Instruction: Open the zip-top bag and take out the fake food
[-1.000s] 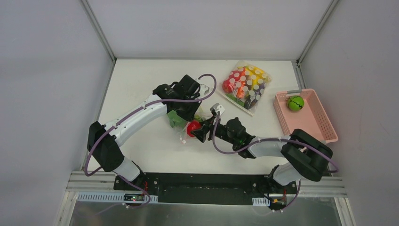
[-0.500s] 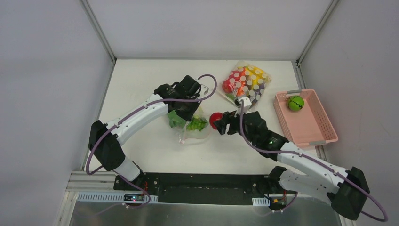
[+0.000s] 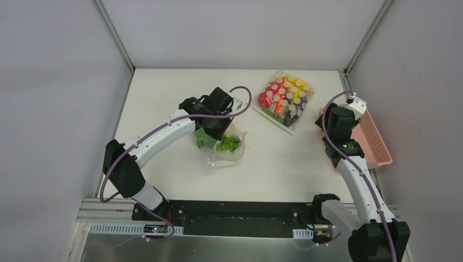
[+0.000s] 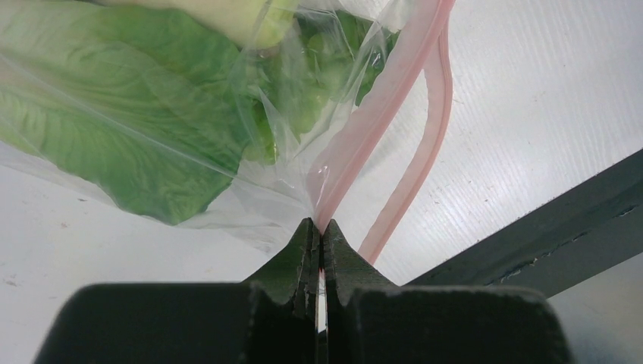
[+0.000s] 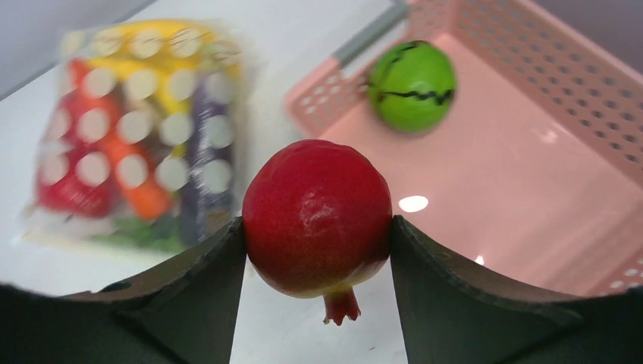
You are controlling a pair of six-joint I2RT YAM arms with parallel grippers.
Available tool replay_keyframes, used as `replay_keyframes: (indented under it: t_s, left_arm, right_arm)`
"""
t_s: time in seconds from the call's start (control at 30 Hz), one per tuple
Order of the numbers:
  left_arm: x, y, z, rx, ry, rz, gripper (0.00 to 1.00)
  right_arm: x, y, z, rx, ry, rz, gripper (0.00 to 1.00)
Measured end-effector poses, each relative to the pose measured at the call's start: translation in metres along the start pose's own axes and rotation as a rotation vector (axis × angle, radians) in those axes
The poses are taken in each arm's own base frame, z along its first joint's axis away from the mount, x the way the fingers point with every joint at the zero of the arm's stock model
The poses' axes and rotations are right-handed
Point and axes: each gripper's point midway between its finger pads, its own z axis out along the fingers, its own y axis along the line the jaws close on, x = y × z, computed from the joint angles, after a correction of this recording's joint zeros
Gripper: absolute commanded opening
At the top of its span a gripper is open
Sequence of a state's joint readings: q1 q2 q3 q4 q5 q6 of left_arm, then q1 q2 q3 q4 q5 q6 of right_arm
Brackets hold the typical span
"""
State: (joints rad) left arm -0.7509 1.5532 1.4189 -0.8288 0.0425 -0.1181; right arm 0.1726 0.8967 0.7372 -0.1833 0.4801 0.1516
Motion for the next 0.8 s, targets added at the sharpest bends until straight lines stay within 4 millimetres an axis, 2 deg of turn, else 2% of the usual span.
replay_keyframes:
  t_s: [0.17,0.3,0.43,0.57,0.7,0.8]
  left_arm:
    - [0.000,0.000,0.000,0.000,0.000,0.000,0.00]
    - [0.000,0.000,0.000,0.000,0.000,0.000,0.00]
    - [0.000,0.000,0.000,0.000,0.000,0.000,0.00]
    - [0.000,0.000,0.000,0.000,0.000,0.000,0.00]
    - [0.000,0.000,0.000,0.000,0.000,0.000,0.00]
    - [0.000,0.000,0.000,0.000,0.000,0.000,0.00]
  right_arm:
    - [-0.004,-0.057,0.039,0.193,0.012,0.091,0.19]
    - [0.004,-0.078,0.070,0.248,0.052,0.155,0.23]
    - [0.017,-0.075,0.098,0.233,0.105,0.173,0.30]
    - [0.033,-0.065,0.120,0.197,0.170,0.178,0.45]
    - [0.042,-0.061,0.132,0.178,0.204,0.179,0.64]
    - [0.047,-0.060,0.135,0.169,0.219,0.182,0.74]
